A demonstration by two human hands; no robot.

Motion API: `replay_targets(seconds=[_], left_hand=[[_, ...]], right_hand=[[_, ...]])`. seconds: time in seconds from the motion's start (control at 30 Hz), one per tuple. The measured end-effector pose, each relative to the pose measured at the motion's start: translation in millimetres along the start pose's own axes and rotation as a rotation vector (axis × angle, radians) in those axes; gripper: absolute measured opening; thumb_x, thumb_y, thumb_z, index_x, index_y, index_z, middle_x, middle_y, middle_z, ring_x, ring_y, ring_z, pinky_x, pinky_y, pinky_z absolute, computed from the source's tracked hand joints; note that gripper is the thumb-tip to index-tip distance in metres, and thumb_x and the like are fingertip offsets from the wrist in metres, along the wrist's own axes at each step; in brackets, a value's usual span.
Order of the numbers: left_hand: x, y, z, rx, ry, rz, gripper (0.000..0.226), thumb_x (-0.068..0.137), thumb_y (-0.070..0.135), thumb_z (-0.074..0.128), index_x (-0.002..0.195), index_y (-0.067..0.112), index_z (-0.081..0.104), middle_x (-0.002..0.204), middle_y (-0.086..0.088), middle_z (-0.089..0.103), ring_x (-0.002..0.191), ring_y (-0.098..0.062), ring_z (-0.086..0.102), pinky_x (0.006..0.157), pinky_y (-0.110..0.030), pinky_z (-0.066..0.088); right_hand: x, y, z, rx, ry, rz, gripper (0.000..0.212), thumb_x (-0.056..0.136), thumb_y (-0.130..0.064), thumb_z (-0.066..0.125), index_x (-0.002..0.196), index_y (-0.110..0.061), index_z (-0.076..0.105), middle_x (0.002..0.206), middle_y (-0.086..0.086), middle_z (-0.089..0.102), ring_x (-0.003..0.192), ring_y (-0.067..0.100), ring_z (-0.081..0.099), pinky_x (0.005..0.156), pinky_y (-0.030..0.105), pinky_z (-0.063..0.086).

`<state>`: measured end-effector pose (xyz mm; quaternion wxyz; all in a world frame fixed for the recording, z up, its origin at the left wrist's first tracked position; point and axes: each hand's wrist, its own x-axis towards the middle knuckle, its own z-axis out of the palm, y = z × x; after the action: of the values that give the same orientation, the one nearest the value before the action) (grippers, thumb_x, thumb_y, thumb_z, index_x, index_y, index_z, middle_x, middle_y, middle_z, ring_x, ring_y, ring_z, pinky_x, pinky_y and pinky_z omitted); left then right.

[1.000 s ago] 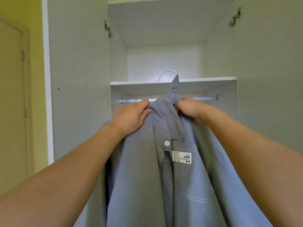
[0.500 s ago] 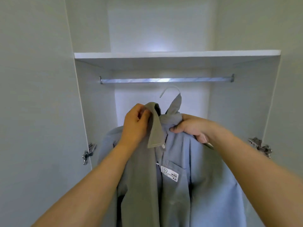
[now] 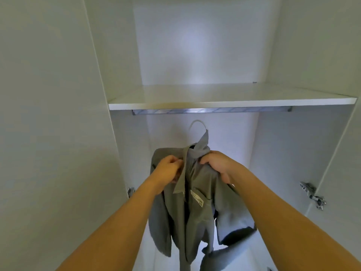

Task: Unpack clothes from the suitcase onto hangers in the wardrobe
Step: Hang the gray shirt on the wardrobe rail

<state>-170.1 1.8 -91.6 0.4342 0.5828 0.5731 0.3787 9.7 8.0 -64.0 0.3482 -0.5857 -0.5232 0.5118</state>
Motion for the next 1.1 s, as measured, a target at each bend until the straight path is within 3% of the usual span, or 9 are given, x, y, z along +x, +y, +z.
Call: replay_targets(seconds=[0.27,0.37,0.47,0.57,0.67,0.73,0.9,1.0,1.1], left_hand=[[38,-34,-34,-0.148,-0.07,-0.084,0.018,0.097,0.015,0.045,0.11,0.013,0.056,0.099,-0.006,0.063,0.093,-0.023,0.063,0.079,-0.032,0.054],[67,-43,-46,0.076,-0.003,-0.054,0.012,0.094,0.017,0.052,0.104,0.015,0.057,0.102,-0.008,0.063,0.092,-0.021,0.061,0.07,-0.03,0.051],[107,-48,-55,0.286,0.199,-0.005,0.017,0.092,0.005,0.048,0.082,0.004,0.062,0.082,-0.017,0.062,0.076,-0.028,0.06,0.063,-0.04,0.053],[134,-39,-63,0.378,0.317,0.004,0.034,0.092,0.0,0.045,0.063,0.017,0.05,0.063,-0.004,0.053,0.065,-0.023,0.054,0.053,-0.026,0.04],[156,-26,-73,0.457,0.377,0.003,0.031,0.092,0.008,0.05,0.062,0.016,0.049,0.066,-0.006,0.055,0.074,-0.029,0.058,0.061,-0.026,0.041],[170,-16,-80,0.519,0.419,-0.019,0.023,0.092,0.012,0.052,0.069,0.011,0.055,0.081,-0.015,0.063,0.086,-0.035,0.061,0.07,-0.029,0.044],[195,-10,-101,0.599,0.488,-0.074,0.015,0.089,0.015,0.05,0.085,0.008,0.063,0.101,-0.022,0.067,0.094,-0.038,0.063,0.077,-0.036,0.05],[199,-12,-111,0.623,0.522,-0.077,0.013,0.087,0.012,0.05,0.096,0.009,0.058,0.102,-0.019,0.066,0.097,-0.037,0.063,0.077,-0.036,0.049],[200,-15,-118,0.648,0.565,-0.065,0.025,0.088,0.005,0.05,0.113,0.01,0.045,0.109,-0.019,0.06,0.104,-0.039,0.057,0.075,-0.037,0.043]], right_hand=[[68,-16,47,0.234,-0.048,0.06,0.016,0.087,-0.014,0.042,0.081,-0.008,0.056,0.08,0.01,0.06,0.073,0.026,0.056,0.072,0.033,0.047],[108,-23,62,0.288,-0.088,0.04,0.027,0.094,-0.022,0.042,0.084,-0.008,0.063,0.082,0.01,0.064,0.075,0.026,0.058,0.076,0.036,0.049],[155,-30,74,0.314,-0.133,0.046,0.034,0.1,-0.029,0.04,0.096,-0.008,0.066,0.093,0.013,0.068,0.083,0.028,0.061,0.078,0.038,0.052],[192,-38,83,0.349,-0.121,0.069,0.033,0.099,-0.018,0.04,0.111,0.001,0.063,0.117,0.022,0.065,0.093,0.034,0.06,0.085,0.044,0.053],[227,-50,90,0.397,-0.078,0.074,0.027,0.096,-0.008,0.042,0.108,0.005,0.062,0.122,0.028,0.061,0.087,0.033,0.058,0.094,0.047,0.049],[249,-58,96,0.374,-0.074,0.088,0.023,0.097,-0.01,0.045,0.099,0.004,0.064,0.102,0.025,0.065,0.076,0.031,0.057,0.097,0.046,0.049],[286,-77,122,0.329,-0.139,0.019,0.019,0.095,-0.004,0.048,0.088,0.004,0.064,0.069,0.012,0.049,0.055,0.023,0.047,0.068,0.036,0.052],[299,-85,137,0.298,-0.132,-0.036,0.034,0.097,-0.003,0.045,0.064,-0.01,0.045,0.052,0.005,0.043,0.038,0.012,0.039,0.043,0.021,0.032],[312,-92,153,0.316,-0.125,0.0,0.038,0.097,-0.002,0.044,0.061,-0.012,0.043,0.041,0.003,0.039,0.027,0.011,0.034,0.034,0.016,0.023]])
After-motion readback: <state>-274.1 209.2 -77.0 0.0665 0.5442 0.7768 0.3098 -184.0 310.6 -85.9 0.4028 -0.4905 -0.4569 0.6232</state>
